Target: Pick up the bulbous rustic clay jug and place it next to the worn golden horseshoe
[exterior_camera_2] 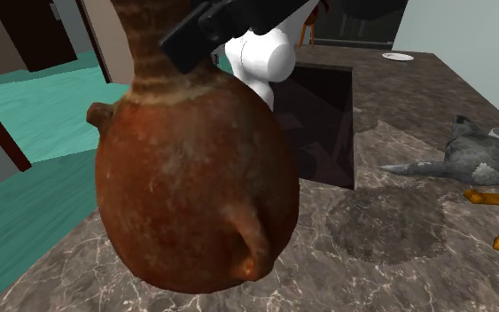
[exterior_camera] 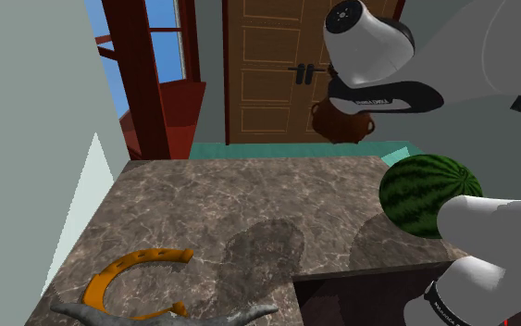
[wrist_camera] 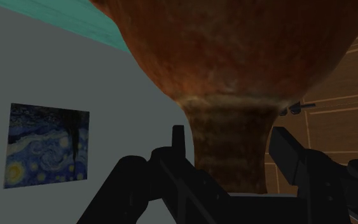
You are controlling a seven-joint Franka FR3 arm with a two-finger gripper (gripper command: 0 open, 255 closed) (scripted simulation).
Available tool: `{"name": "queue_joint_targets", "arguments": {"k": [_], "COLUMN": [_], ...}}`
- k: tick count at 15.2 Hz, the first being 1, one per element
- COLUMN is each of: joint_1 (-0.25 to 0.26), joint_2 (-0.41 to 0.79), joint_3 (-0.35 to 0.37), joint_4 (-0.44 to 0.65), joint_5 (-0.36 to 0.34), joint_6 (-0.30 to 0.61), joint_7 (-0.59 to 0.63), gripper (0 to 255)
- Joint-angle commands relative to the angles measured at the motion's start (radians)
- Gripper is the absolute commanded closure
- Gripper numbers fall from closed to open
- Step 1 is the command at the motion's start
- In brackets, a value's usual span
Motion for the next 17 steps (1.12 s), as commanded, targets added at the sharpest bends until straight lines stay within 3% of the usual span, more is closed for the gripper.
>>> {"name": "queue_joint_targets", "arguments": {"k": [1,17], "joint_1": [0.007,0.021], "joint_2": [0.000,0.036], "joint_3": [-0.016,-0.093], "joint_4": [0.023,0.210], "joint_5": [0.004,0.025], "joint_6": [-0.019,-0.169], "joint_7": [-0.018,-0.144], "gripper": [255,255]}}
